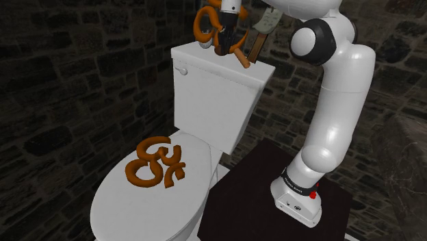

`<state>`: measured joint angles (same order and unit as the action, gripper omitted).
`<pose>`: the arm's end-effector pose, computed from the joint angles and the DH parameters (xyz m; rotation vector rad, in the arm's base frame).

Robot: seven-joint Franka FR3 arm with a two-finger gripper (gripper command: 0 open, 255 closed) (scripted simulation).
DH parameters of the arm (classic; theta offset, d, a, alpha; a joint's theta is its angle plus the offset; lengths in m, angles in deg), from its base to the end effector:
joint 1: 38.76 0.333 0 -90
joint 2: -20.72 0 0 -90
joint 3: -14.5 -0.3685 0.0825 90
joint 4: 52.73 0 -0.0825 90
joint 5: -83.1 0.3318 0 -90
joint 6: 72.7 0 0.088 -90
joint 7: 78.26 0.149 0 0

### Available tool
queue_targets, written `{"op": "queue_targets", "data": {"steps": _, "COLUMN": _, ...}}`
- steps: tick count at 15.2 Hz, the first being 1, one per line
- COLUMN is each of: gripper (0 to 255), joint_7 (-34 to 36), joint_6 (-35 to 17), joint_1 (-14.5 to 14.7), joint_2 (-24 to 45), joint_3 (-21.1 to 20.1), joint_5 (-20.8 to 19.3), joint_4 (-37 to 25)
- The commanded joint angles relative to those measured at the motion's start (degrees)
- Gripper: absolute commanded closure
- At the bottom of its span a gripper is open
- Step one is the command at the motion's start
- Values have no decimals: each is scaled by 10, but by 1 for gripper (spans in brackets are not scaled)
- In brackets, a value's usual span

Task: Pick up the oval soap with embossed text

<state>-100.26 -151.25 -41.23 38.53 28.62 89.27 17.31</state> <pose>0.5681 -0.1234 0.5963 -3.0492 -0.1729 0.2062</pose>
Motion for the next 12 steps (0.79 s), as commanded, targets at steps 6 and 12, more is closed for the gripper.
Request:
{"op": "queue_targets", "data": {"steps": 6, "gripper": 255, "joint_7": 0, "joint_6": 71, "joint_1": -11, "joint_2": 32, "joint_3": 1, "joint_5": 9, "joint_4": -102}}
{"op": "queue_targets", "data": {"steps": 12, "gripper": 255, "joint_7": 2, "joint_6": 154, "joint_1": -30, "joint_2": 87, "joint_3": -1, "joint_5": 24, "joint_4": -240}}
